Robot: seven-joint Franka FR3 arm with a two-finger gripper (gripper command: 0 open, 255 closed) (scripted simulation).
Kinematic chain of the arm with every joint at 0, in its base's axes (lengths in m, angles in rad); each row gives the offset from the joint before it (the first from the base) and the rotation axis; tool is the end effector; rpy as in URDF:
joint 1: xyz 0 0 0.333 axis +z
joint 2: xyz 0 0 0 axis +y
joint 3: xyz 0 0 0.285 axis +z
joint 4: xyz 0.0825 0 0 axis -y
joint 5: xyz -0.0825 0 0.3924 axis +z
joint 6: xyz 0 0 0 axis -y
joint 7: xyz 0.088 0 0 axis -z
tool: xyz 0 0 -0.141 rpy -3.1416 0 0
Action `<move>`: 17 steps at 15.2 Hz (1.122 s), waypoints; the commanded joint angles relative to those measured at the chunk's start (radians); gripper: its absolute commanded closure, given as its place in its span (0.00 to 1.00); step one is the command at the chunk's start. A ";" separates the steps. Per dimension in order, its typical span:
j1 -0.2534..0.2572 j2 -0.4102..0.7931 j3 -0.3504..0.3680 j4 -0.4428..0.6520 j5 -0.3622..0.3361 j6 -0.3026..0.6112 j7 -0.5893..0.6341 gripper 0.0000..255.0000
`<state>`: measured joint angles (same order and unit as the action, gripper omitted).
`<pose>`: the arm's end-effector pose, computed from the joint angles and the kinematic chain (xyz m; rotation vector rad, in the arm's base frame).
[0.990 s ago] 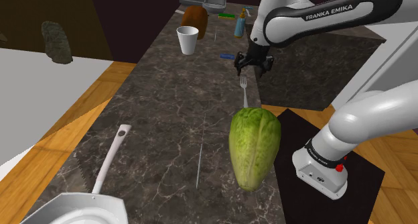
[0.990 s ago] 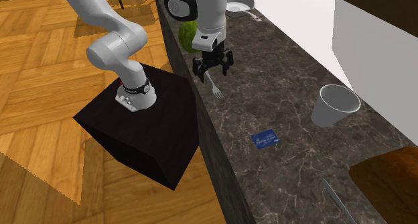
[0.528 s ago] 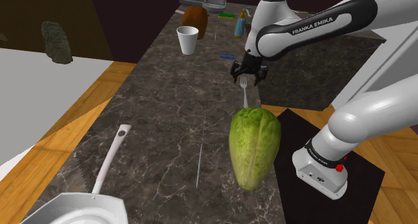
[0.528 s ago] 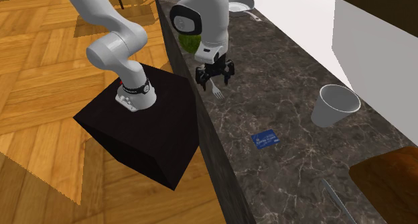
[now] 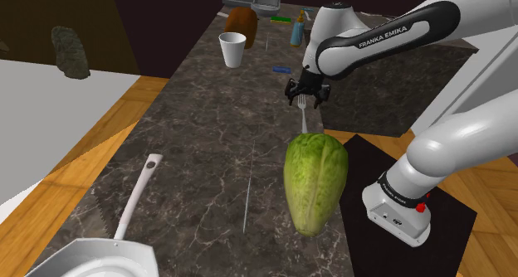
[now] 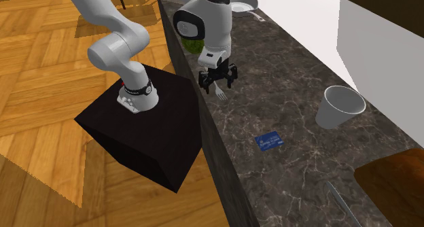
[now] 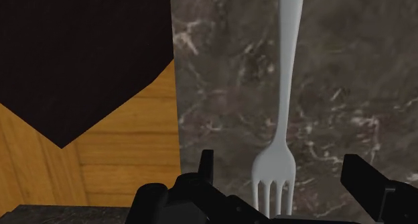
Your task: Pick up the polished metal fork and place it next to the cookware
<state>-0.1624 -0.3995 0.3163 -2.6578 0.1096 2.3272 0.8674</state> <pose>0.4143 0.0550 0.3002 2.8801 -1.2294 0.1057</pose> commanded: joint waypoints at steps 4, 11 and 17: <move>0.000 0.001 0.000 0.001 0.000 0.000 0.001 1.00; 0.000 0.000 0.000 0.000 0.000 0.000 0.000 1.00; 0.005 -0.052 -0.015 0.046 0.003 -0.097 -0.008 1.00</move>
<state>-0.1575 -0.4443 0.3048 -2.6191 0.1128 2.2450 0.8618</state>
